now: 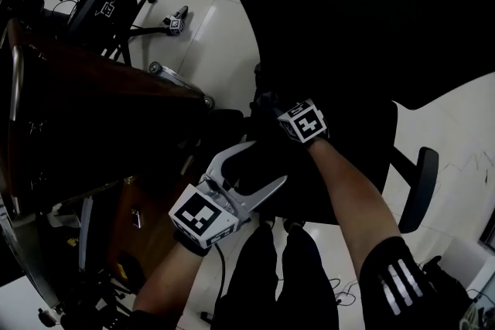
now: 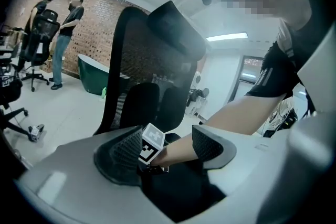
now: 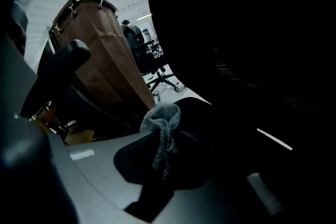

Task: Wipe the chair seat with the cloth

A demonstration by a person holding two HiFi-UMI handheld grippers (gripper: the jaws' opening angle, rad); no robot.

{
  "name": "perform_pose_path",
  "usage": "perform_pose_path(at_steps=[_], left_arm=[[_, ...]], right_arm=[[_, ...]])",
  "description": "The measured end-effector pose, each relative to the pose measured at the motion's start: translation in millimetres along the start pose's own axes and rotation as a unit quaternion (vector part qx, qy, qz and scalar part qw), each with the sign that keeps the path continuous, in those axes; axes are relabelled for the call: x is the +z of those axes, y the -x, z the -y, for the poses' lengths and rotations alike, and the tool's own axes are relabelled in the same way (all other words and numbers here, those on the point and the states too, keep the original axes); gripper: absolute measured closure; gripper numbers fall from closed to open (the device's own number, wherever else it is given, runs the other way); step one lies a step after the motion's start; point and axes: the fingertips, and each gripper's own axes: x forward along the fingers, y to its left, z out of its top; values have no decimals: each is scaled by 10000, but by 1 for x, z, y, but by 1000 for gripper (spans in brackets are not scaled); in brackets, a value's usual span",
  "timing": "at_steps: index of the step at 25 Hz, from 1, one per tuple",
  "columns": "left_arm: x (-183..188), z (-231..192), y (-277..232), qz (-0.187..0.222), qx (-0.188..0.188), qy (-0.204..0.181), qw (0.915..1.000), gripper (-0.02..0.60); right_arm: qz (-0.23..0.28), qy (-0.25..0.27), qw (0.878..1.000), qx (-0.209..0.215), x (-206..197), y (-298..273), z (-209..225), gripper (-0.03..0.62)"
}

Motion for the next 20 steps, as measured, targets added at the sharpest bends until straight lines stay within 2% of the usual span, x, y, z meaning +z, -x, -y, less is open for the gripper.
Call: perform_pose_path(at_steps=[5,9,14,20], left_arm=[[5,2,-5,-5,-16,31,10000,260],[12,12,-13,42,-93,-8,9999,261],[12,19,-20,6,-183,-87,9998,261],[9,30,-30,-51,-243,-76,9997,260]], right_arm=[[-228,216,9993,-206,-10,9,10,543],[-607,-89,9974,-381,-43,26,37,543],[-650,-168,9957,-644,-65,50,69,543],[-1006,-394,9870,-1186,-110,102,119,543]])
